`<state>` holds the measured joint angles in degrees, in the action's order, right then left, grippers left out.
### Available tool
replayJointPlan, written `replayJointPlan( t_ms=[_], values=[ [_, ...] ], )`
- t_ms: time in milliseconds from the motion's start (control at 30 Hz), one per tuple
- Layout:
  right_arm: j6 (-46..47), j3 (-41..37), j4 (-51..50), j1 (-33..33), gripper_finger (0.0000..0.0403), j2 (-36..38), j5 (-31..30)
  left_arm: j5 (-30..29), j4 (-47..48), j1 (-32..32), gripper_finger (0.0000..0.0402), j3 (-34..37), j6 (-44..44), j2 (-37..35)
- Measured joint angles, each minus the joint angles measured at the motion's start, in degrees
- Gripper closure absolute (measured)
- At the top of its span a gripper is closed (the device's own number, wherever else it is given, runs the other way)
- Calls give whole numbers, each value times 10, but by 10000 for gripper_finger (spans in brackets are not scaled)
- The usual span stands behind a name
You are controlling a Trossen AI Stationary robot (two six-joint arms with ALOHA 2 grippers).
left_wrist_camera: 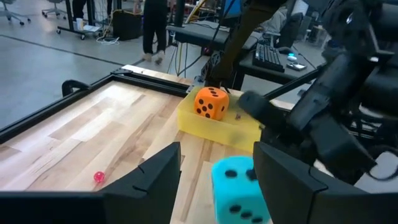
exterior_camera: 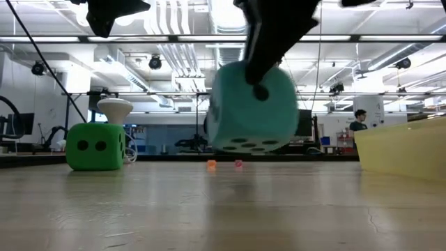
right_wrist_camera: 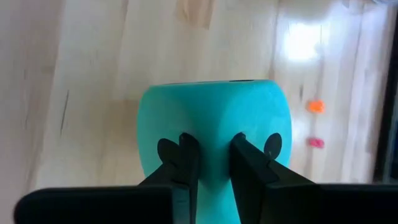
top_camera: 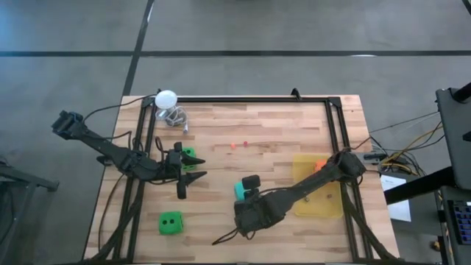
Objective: Pick & Place Dice
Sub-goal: Put the large blue dice into the yellow bin
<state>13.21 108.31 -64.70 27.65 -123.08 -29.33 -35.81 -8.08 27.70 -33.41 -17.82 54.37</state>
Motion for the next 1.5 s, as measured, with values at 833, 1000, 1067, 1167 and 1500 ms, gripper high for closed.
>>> replayJointPlan(
  t_ms=[833,1000,1067,1167,1500],
  values=[
    [459,-246,-222,143,374,271,-3,0,7,0,203,0,-1,0],
    [567,-319,-224,190,379,339,19,-2,7,0,203,0,-1,0],
    [603,-344,-226,208,379,360,34,-2,7,0,204,0,-1,0],
    [647,-383,-232,231,385,378,61,-2,7,0,204,0,-1,0],
    [690,-453,-205,270,390,379,154,-2,7,0,204,0,-1,0]
  ],
)
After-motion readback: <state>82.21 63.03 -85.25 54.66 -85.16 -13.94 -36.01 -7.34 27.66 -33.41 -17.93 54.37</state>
